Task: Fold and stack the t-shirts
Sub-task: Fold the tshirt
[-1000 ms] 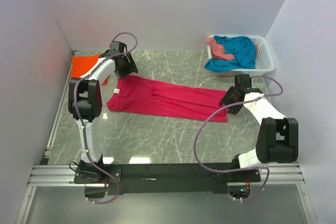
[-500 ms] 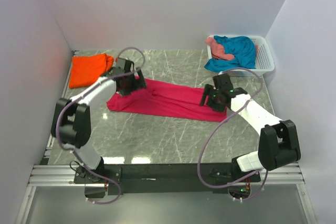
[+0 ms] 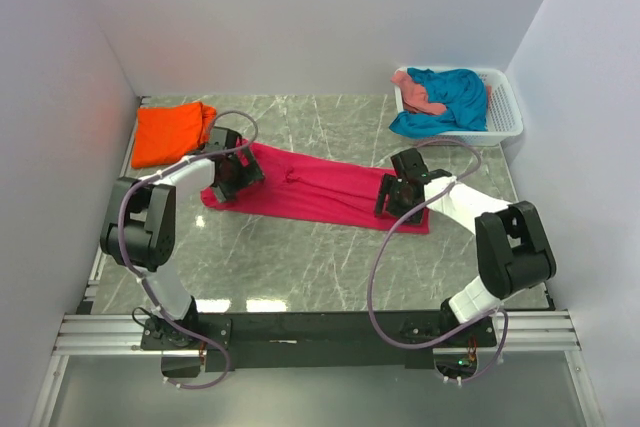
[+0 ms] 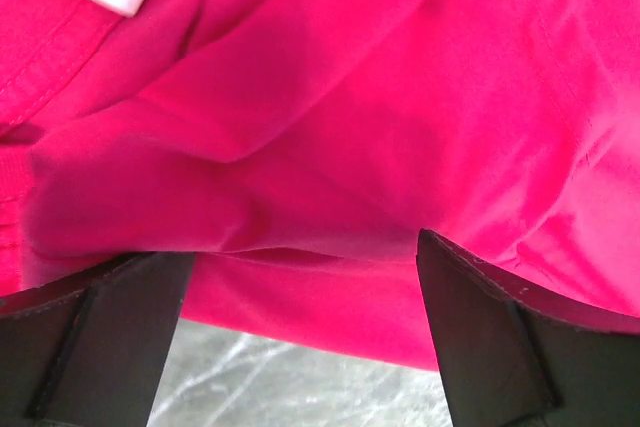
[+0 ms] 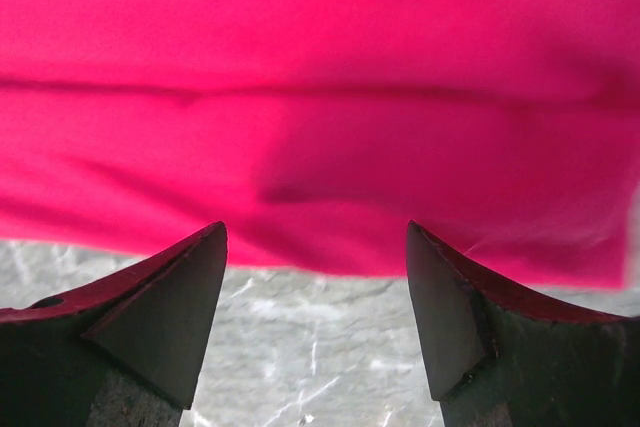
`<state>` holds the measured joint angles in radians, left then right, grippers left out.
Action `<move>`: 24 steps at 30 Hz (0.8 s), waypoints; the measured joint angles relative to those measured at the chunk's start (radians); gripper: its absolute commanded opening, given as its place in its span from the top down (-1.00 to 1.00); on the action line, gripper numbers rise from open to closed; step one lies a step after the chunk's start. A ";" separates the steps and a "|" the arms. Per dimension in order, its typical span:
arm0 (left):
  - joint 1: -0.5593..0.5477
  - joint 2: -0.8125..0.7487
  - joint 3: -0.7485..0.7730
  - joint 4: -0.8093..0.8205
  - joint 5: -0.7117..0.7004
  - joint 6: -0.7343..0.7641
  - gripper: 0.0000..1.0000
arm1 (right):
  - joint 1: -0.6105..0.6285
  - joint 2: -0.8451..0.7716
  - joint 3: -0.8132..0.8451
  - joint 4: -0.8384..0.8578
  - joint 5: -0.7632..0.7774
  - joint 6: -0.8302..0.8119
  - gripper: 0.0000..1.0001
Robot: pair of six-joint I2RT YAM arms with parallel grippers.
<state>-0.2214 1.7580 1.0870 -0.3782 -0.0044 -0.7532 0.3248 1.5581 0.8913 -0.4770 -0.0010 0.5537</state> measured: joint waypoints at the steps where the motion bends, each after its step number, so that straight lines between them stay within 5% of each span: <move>1: 0.013 0.004 0.001 0.008 0.004 -0.001 -0.99 | -0.006 0.006 0.000 0.004 0.008 0.001 -0.57; 16: 0.046 0.006 -0.002 0.037 0.008 0.008 -0.99 | -0.256 0.036 0.004 0.191 0.081 0.055 -0.57; 24: 0.049 0.010 0.015 0.022 0.004 0.011 -0.99 | -0.253 0.001 0.021 0.181 0.050 0.006 -0.57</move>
<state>-0.1722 1.7676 1.1023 -0.3565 -0.0002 -0.7418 0.0723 1.5589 0.9127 -0.2962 0.0490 0.5602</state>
